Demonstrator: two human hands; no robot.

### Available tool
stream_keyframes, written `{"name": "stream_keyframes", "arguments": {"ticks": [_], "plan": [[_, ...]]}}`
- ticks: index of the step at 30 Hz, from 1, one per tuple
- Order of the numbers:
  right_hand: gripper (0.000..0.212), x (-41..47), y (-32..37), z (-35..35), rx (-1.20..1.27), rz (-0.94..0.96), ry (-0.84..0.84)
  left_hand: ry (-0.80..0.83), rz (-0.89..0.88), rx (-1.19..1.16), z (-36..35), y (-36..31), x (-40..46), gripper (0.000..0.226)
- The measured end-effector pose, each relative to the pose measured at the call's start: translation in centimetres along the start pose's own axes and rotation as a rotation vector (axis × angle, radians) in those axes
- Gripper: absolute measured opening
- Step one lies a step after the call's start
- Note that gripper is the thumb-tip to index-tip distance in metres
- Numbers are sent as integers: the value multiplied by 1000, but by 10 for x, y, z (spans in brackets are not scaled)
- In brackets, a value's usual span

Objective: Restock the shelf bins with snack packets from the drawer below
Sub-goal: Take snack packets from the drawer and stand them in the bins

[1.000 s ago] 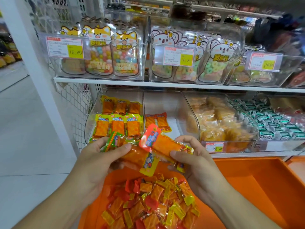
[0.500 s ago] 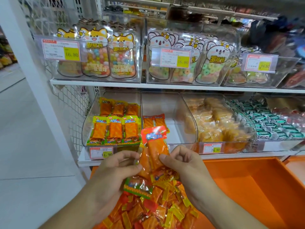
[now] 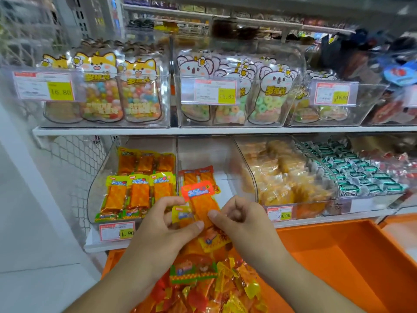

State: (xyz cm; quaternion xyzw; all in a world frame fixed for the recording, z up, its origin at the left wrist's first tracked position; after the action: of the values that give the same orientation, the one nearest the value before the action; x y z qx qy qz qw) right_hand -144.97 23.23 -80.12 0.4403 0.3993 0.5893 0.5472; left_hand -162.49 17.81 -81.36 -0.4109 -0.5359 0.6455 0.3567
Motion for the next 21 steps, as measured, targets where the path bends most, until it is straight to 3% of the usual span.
{"name": "stream_keyframes", "arguments": {"ticks": [5,9,13,18,21], "plan": [[17,45,11,46,-263,220,-117,-115,-36,82,-37,-23,57,41],[48,66,10,63,-657,426,-111,-202,-68,203,-74,-18,131,39],[59,72,-13,58,-704,389,-15,-194,-56,354,-110,7,192,44],[47,74,-17,60,-606,408,-76,-205,-139,576,-126,24,226,46],[50,76,-21,60,-624,390,-67,-271,-215,700,-121,20,224,31]]}}
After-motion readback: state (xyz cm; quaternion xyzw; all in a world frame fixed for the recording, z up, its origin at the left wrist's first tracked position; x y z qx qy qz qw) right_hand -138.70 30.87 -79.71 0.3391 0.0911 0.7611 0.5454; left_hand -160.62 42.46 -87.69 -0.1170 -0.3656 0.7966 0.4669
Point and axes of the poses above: each hand's wrist, its own x-axis towards the middle knuckle, its own z-axis out of the back of the hand, y = z × x, the point moved 10 cm from there along x, towards the middle knuckle, and after that the axes turned 12 degrees about -y, right-handed, at the moved point
